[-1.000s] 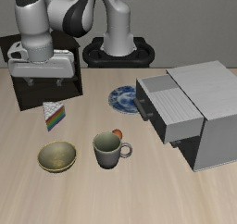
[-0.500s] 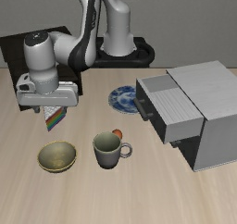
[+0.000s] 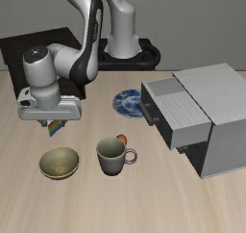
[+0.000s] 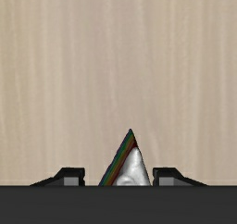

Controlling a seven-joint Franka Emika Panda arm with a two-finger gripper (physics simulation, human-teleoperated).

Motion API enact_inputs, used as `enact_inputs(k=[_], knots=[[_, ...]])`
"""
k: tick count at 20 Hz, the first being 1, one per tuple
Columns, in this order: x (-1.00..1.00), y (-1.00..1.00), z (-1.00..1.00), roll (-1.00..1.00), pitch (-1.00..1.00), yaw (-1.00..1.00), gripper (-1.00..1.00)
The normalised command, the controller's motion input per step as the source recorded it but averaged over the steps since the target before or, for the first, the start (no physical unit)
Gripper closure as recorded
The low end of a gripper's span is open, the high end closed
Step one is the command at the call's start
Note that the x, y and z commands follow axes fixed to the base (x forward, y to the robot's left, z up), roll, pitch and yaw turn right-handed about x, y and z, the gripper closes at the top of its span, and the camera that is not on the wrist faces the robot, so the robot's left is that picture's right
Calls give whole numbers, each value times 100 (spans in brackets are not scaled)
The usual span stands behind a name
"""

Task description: Pick up the cake and place it on the top of the cabinet

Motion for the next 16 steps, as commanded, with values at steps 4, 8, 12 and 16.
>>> enact_inputs(k=[4, 8, 12, 16], knots=[[0, 0, 25, 0, 0, 0, 100], [0, 0, 100, 0, 0, 0, 100], [0, 0, 100, 0, 0, 0, 100], [0, 0, 100, 0, 0, 0, 100]])
